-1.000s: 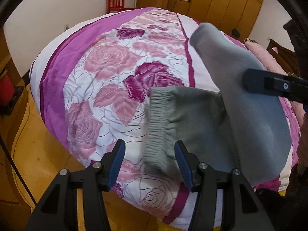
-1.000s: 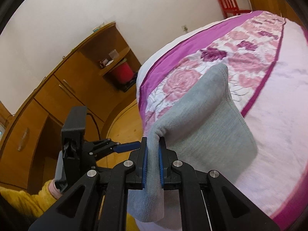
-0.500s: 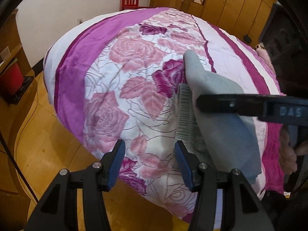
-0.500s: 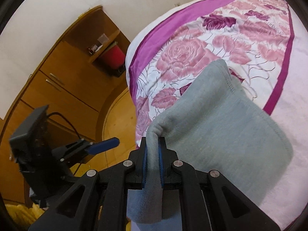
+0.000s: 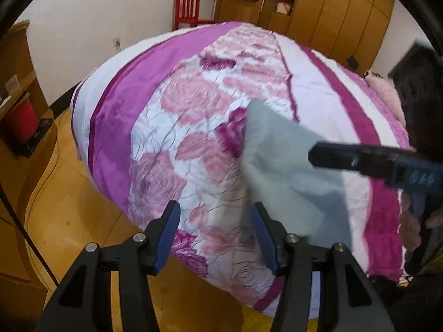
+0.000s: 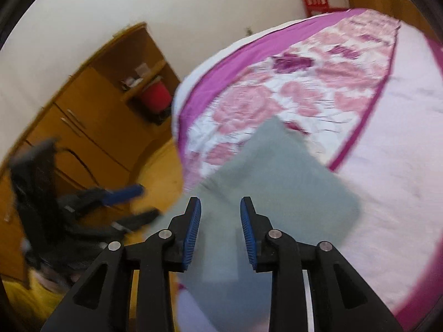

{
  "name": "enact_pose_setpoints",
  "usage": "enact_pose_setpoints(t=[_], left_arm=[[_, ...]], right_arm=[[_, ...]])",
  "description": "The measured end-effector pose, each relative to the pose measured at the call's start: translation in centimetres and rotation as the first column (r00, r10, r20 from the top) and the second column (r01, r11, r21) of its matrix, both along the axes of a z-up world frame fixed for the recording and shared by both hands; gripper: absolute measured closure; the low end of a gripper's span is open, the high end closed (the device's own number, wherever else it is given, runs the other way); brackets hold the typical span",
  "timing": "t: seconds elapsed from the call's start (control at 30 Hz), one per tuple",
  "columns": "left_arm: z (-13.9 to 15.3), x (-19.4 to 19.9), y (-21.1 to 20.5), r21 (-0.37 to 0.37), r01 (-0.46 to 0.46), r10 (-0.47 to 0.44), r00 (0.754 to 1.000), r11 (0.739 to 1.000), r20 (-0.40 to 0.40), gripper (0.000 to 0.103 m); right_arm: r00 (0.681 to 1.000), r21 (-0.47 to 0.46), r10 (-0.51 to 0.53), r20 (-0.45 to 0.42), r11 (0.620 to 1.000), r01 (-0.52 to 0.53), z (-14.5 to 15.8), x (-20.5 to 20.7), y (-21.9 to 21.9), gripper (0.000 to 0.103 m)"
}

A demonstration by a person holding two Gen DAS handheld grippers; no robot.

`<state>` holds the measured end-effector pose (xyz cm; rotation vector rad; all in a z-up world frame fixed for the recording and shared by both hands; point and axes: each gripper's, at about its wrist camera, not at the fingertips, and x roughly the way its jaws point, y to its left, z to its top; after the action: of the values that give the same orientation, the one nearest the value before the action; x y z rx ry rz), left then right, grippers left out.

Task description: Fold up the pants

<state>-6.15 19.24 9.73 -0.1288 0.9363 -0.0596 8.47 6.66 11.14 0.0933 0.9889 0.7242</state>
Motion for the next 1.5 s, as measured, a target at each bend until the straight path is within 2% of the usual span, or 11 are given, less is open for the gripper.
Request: enact_pose_setpoints(t=[0.17,0.33,0.43,0.63,0.8,0.87,0.93,1.07,1.33,1.4,1.5], left_arm=[[2.3,-0.2,-1.6,-0.03,0.072,-0.07,0.996,0.997,0.05,0.047],[1.9,0.8,-4.1,-0.049,0.155,-0.153,0.988,0.987,0.031,0.049],[0.6,1.5,-5.0,-0.081,0.182,-0.183,0.983,0.98,0.0,0.065],[-3.3,2.6,-4.1,-0.065,0.119,-0.125,0.987,0.991,-0.105,0.068],[-4.4,2.7,-2.8,-0.106,0.091,-0.104,0.986,0.99,-0.13,0.068],[-4.0,2.6,-2.8,-0.103,0.098,-0.11,0.987,0.99,-0.117,0.068],[-3.4,2.5,-2.7,-0.093,0.108,-0.116,0.989,0.99,-0.093,0.068],[-2.9,3.3,-2.2,-0.086,0.084,-0.089,0.995,0.993,-0.052,0.046],[-5.7,5.4,-1.7,-0.142,0.086,-0.105,0.985,0.986,-0.14,0.039],[-6.1,5.6,-1.1,-0.174,0.074,-0.1,0.985,0.982,-0.143,0.033],[-6.8,6.0,-0.7,-0.175,0.059,-0.089,0.982,0.983,-0.165,0.021]], right_arm=[[0.999,-0.081,-0.04,0.009,0.996,0.04,-1.1,-1.0,-2.1,0.073],[0.999,-0.114,-0.047,-0.012,0.993,0.045,-2.6,-1.5,-3.0,0.073],[0.999,-0.119,-0.044,-0.029,0.992,0.04,-3.2,-1.5,-3.0,0.073],[0.998,-0.121,-0.032,-0.053,0.992,0.025,-4.2,-1.5,-2.7,0.072],[0.998,-0.137,-0.04,-0.052,0.99,0.033,-4.2,-1.5,-2.7,0.072],[0.997,-0.146,-0.069,-0.04,0.987,0.062,-3.6,-1.7,-3.2,0.066],[0.995,-0.133,-0.099,-0.022,0.987,0.095,-3.0,-1.9,-3.9,0.054],[0.988,-0.081,-0.151,-0.035,0.986,0.148,-2.9,-1.8,-5.5,0.046],[0.966,-0.026,-0.138,-0.218,0.99,0.136,-6.8,-0.5,-5.5,0.046],[0.965,-0.012,-0.126,-0.229,0.992,0.127,-7.3,-0.3,-5.3,0.046],[0.963,0.002,-0.122,-0.242,0.992,0.126,-8.0,0.0,-5.1,0.044]])
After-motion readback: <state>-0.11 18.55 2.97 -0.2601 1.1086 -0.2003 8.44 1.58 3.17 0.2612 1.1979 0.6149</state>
